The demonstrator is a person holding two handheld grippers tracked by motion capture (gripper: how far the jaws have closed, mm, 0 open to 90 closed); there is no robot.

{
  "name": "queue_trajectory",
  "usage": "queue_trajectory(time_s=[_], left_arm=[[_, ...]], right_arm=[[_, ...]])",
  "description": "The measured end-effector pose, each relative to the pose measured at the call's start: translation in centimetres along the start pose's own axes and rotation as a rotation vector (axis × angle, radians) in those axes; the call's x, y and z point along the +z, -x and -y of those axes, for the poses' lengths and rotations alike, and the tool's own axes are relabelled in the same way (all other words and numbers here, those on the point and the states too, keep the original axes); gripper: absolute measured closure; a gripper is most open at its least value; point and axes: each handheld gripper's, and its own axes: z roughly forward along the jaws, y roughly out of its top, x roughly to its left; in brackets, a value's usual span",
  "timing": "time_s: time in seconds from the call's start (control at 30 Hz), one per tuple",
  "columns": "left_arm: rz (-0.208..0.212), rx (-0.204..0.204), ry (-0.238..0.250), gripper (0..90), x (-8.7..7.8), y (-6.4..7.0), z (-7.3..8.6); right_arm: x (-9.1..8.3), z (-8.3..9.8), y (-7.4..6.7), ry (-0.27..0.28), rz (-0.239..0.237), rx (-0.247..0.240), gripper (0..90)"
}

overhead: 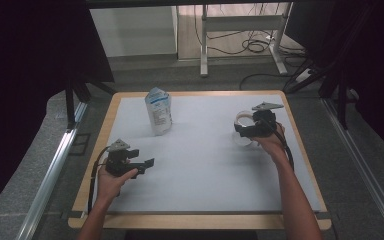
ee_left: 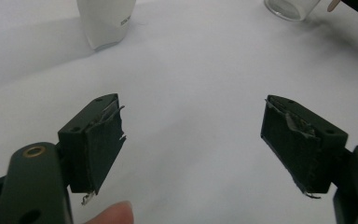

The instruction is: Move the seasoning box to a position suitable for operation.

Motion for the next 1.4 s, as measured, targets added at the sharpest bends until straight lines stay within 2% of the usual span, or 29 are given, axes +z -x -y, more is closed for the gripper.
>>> queue_trajectory(time_s=[0.1,0.17,0.2,0.23,0.27,0.4,0.5,0.7,0.93,1.1,1.27,1.4], left_arm=[[0.002,0.000,-0.001,20.4,0.1,-0.1,0.2],[0.003,0.002,-0.006,20.2,0.3,-0.1,0.2],[0.003,0.002,-0.006,20.1,0.3,-0.1,0.2],[0.004,0.001,-0.010,20.0,0.5,-0.1,0.3],[0.003,0.002,-0.012,20.0,0.6,-0.1,0.3],[0.005,0.002,-0.022,20.0,0.8,0.0,0.4],[0.008,0.004,-0.027,20.1,1.0,0.1,0.5],[0.014,0.014,-0.045,20.1,1.4,0.4,0.6],[0.017,0.014,-0.048,20.1,1.4,0.4,0.6],[0.017,0.009,-0.050,20.1,1.4,0.3,0.7],[0.016,0.006,-0.051,20.1,1.5,0.3,0.7],[0.016,0.006,-0.055,20.1,1.6,0.2,0.7]], right_arm=[[1.1,0.1,-0.1,-0.021,0.006,-0.008,2.5],[1.7,0.3,-0.2,-0.039,-0.001,-0.028,7.5],[1.7,0.3,-0.2,-0.039,-0.001,-0.028,7.5],[1.9,0.5,-0.4,-0.044,0.036,-0.063,10.7],[1.9,0.5,-0.4,-0.050,0.033,-0.052,10.8],[1.7,0.3,-0.5,-0.067,0.025,-0.064,11.1],[0.9,0.3,-0.7,-0.075,0.002,-0.066,11.2],[-1.6,0.1,-2.0,-0.054,-0.049,-0.116,11.2],[-3.5,1.3,-3.7,-0.072,-0.113,-0.145,11.2],[-4.3,2.2,-4.7,-0.075,-0.161,-0.160,11.2],[-4.4,2.8,-5.8,-0.095,-0.191,-0.201,11.2],[-4.5,3.1,-6.5,-0.097,-0.217,-0.216,11.1]])
